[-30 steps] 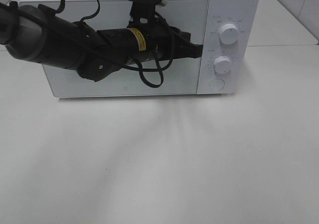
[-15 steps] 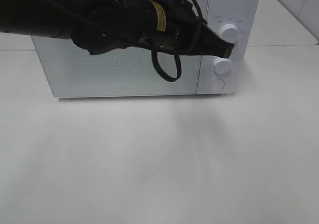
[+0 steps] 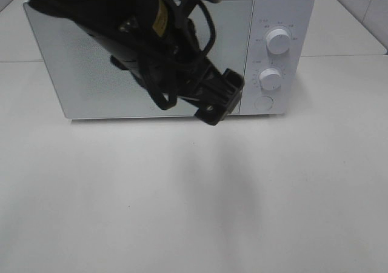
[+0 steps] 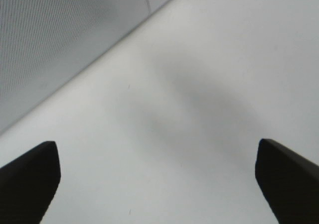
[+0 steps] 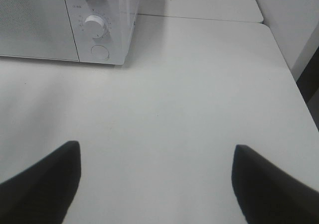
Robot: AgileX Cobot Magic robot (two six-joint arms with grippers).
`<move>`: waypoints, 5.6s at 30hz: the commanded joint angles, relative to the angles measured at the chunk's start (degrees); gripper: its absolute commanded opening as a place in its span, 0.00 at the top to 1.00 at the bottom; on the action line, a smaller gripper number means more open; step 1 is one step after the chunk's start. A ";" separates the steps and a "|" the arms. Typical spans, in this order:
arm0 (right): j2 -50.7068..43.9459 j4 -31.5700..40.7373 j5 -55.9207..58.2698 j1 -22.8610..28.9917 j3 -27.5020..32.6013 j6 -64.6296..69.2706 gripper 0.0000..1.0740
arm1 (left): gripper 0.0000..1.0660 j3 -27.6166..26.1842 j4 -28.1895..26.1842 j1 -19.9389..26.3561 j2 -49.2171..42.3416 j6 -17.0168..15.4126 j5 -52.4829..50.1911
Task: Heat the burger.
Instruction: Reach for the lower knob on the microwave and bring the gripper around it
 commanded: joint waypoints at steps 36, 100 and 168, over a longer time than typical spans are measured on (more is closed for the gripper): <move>-2.01 -0.29 -0.74 -0.23 0.11 0.34 0.30 | 0.04 30.42 -15.93 41.71 -52.60 11.75 21.20; -1.55 -0.34 -0.74 -0.23 0.11 0.34 0.30 | 0.05 45.26 -13.92 56.38 -96.94 12.09 18.56; 36.67 -5.10 -41.20 -0.06 -1.89 1.43 0.20 | 0.05 45.72 -20.05 56.38 -96.94 22.23 18.74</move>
